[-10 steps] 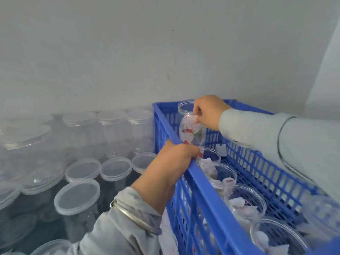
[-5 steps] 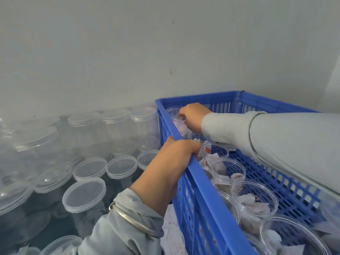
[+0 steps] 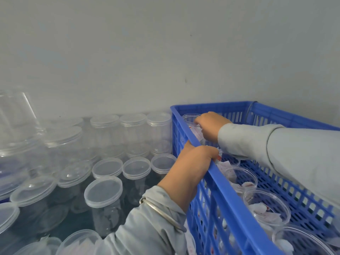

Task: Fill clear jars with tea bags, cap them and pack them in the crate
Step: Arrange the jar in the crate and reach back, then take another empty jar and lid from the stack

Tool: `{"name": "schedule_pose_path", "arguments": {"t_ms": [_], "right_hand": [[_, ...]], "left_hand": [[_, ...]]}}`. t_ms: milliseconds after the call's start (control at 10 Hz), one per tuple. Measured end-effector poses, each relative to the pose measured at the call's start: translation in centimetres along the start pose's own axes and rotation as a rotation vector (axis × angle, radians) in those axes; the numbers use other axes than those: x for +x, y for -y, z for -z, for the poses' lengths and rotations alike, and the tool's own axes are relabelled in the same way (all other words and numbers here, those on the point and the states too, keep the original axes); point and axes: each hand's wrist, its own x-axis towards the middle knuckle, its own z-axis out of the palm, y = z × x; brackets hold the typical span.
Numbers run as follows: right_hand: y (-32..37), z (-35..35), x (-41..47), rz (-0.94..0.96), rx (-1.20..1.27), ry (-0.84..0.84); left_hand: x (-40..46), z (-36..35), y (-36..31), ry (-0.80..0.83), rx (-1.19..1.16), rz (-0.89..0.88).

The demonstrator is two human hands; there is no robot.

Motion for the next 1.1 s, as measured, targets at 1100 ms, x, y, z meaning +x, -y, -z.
{"name": "schedule_pose_path", "arguments": {"t_ms": [1100], "right_hand": [[26.9,4.7,-2.5,0.162,0.454,-0.035]], "left_hand": [[-12.5,21.1,1.1,-0.36,0.158,0.132]]}}
